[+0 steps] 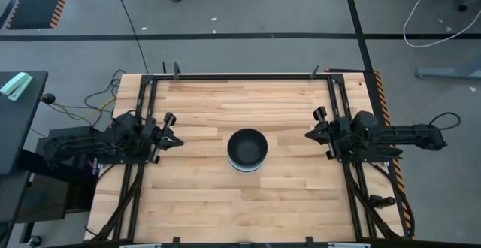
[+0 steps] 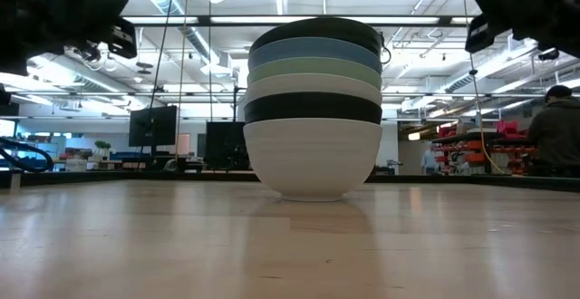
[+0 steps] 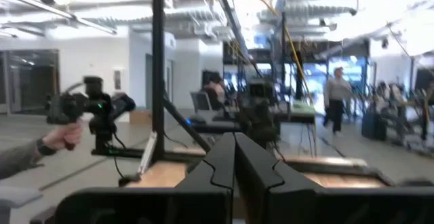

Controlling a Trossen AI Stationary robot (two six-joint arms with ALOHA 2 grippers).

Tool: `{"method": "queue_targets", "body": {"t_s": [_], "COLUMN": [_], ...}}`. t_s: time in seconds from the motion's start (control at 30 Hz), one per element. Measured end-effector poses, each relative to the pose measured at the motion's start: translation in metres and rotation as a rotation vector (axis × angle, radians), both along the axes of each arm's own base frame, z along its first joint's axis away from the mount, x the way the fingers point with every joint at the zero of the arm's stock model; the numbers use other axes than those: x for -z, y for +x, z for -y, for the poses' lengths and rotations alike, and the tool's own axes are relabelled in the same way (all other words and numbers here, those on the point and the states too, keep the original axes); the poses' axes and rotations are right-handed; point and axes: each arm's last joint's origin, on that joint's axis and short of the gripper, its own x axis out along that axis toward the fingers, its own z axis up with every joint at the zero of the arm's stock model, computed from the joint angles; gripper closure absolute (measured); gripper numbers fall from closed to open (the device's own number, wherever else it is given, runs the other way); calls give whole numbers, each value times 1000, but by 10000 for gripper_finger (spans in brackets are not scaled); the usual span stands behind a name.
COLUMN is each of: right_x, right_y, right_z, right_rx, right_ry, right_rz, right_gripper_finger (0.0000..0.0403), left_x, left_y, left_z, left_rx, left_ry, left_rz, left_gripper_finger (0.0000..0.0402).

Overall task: Nest bowls inside each other
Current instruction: Return to Home Position

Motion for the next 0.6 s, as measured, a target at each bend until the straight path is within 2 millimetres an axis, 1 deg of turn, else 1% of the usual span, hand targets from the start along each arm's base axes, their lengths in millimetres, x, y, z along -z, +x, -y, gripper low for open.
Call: {"method": "queue_targets", "body": {"t_s": [0.17,0.37,0.5,0.6], "right_x": [-2,-5,-8,-11], "right_y": [-1,-3,-7,-11], "right_z": [0,-1,-2,-3], "right_rx": [-11,-36,-51,-59], "right_ry": [-10,-25,-31,-25], "right_rz": [23,54,99,131], "right_gripper_finger": [385,385,385,385], "left_x": [0,1,-5,-7], "left_y": [0,-1,-2,-3], "left_z": [1,2,4,3], "left_rx": [24,57,111,114], "left_ry": [6,26,53,58], "left_rz": [-3,-1,60,82], "left_gripper_finger": [378,369,366,368]}}
